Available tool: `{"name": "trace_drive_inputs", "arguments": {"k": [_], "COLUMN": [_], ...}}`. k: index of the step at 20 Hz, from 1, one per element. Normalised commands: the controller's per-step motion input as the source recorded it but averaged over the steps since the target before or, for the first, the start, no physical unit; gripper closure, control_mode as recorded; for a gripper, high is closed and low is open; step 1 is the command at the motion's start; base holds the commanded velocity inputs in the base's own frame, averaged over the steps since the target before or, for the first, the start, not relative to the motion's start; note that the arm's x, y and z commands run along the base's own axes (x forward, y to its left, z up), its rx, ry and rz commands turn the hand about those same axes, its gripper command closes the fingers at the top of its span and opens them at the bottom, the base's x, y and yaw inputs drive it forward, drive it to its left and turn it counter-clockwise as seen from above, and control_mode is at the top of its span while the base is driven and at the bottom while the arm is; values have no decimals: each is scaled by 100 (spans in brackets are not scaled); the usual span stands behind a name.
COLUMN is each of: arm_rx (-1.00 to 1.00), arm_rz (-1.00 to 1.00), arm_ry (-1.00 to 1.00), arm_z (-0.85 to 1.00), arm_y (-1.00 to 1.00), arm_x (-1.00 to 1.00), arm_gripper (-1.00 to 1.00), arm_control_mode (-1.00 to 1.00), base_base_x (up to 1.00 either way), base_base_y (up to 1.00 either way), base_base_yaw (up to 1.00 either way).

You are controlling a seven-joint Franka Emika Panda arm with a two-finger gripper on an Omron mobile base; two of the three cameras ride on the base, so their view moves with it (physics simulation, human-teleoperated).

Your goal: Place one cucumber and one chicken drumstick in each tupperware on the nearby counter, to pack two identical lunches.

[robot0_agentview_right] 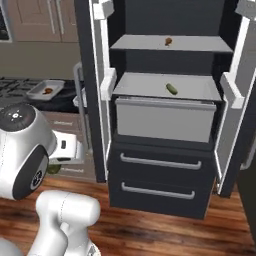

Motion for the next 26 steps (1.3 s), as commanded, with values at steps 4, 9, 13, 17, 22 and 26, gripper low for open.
{"name": "trace_drive_inputs", "arguments": {"k": [4, 9, 13, 17, 22, 26], "arm_rx": [0, 0, 0, 0, 0, 0], "arm_rz": [0, 0, 0, 0, 0, 0], "arm_ry": [0, 0, 0, 0, 0, 0], "arm_z": [0, 0, 0, 0, 0, 0], "arm_y": [0, 0, 0, 0, 0, 0], "arm_x": [0, 0, 0, 0, 0, 0], "arm_gripper": [100, 100, 100, 100, 100, 100], "arm_control_mode": [100, 100, 100, 100, 100, 100], "base_base_x": [12, 34, 75, 100, 99, 82], "base_base_y": [100, 100, 100, 100, 74, 13], "base_base_yaw": [0, 0, 0, -1, -4, -6]}}
